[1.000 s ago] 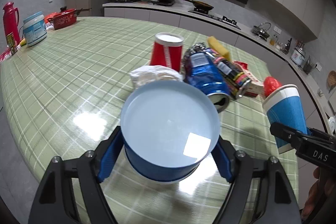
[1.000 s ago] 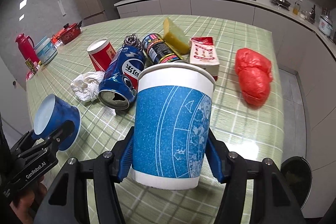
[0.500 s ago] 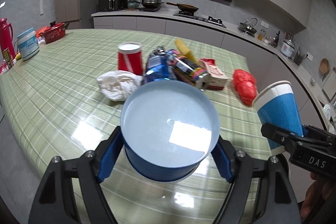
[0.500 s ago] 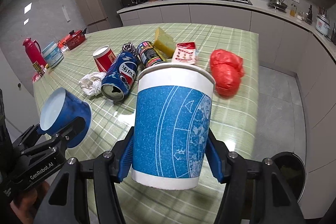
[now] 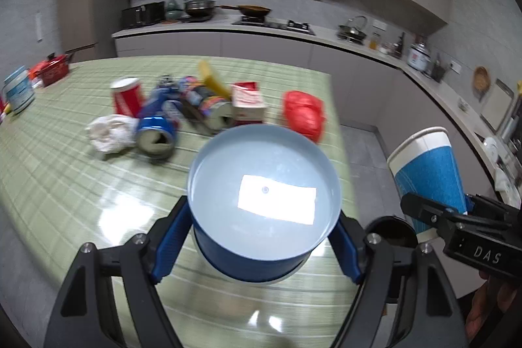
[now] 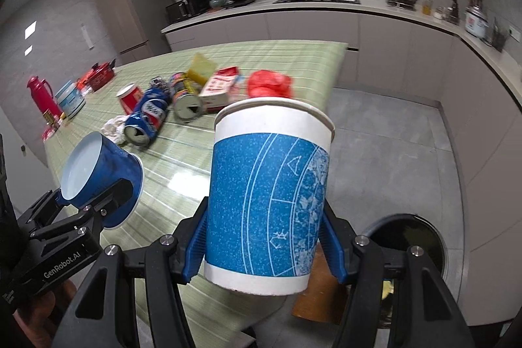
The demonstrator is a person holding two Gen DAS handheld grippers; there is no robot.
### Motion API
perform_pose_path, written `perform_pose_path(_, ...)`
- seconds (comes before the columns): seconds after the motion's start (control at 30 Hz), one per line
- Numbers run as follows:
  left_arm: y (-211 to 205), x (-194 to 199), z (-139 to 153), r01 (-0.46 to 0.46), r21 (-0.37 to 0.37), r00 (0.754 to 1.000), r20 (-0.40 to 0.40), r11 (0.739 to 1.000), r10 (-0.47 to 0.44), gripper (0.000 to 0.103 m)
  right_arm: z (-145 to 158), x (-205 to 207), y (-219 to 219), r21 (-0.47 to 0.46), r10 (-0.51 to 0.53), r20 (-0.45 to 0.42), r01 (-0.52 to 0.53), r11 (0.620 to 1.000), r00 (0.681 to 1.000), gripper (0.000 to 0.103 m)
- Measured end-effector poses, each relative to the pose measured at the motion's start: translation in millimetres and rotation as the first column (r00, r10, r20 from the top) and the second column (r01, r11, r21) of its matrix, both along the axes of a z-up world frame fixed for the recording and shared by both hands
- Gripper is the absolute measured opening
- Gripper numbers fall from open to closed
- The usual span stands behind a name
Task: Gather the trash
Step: 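Carry both blue cups over the black bin and open both grippers to drop them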
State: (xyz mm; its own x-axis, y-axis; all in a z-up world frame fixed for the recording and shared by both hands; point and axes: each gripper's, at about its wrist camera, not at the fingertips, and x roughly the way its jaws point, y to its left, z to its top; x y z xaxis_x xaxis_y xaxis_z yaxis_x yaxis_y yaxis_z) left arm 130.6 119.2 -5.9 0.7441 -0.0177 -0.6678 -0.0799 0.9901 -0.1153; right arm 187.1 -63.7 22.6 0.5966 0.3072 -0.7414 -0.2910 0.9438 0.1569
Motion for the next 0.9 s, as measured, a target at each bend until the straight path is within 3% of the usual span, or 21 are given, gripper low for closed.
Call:
perform_pose_path(0.47, -128, 4, -21, 0.187, -0.015, 0.981, -0.042, 0.982, -0.187, 0.079, -9, -24, -128, -0.012, -0.182, -0.021, 0.181, 0.983, 0.983, 0.063)
perform_pose_path(0.9, -217, 9, -73, 0.284, -0.026, 0.947, -0.15, 0.959, -0.284, 0.079, -58, -30, -204, -0.028, -0.276, -0.108, 0.274, 0.961, 0.955, 0.063)
